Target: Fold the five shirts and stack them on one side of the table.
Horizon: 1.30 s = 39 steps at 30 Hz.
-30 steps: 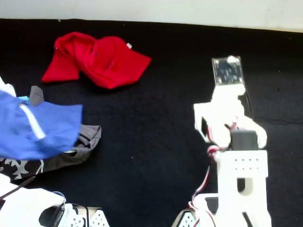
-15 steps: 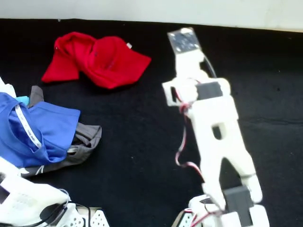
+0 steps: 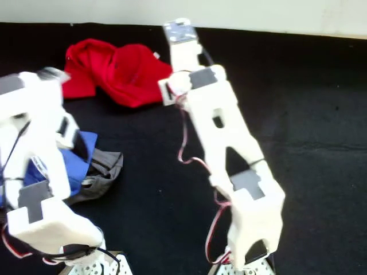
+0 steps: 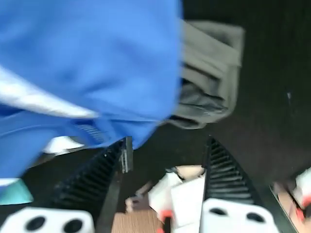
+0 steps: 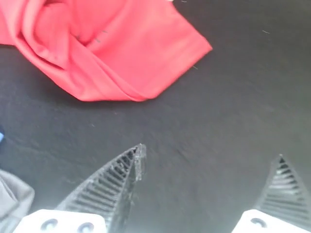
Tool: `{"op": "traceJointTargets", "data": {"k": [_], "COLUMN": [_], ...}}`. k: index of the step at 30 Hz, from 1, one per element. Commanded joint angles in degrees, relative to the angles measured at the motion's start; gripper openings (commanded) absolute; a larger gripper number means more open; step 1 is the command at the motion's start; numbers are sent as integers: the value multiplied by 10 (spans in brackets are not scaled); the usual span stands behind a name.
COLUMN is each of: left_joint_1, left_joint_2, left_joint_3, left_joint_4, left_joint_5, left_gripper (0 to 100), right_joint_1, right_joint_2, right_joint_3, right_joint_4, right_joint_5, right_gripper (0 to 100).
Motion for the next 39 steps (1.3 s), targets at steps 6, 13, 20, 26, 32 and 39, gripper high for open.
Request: {"op": "traceJointTargets", "data": {"k": [6,13,20,26,32,39], "left_joint_1": [-45,-205,-313,-382,-368,-298], "left_joint_2": [-23,-23,-25,-29,-25,-29], "left_joint_3": [241,230,111,-29,-131,-243], "left_joint_4": [-325,-390,-387,-362,-226,-104], "left_joint_5": [12,-30,-50,-48,-49,-26], "left_gripper": [235,30,34,41,202,216], "right_joint_1": [-25,-48,-65,-56,-26,6], "right_joint_2": [235,393,491,524,516,452], "right_joint_3": [-284,-462,-525,-538,-570,-733], "right_joint_4": [-8,-5,-8,-6,28,225], "right_joint_5": [-7,-5,-4,-4,40,51], "right_gripper": [379,379,379,253,27,6]}}
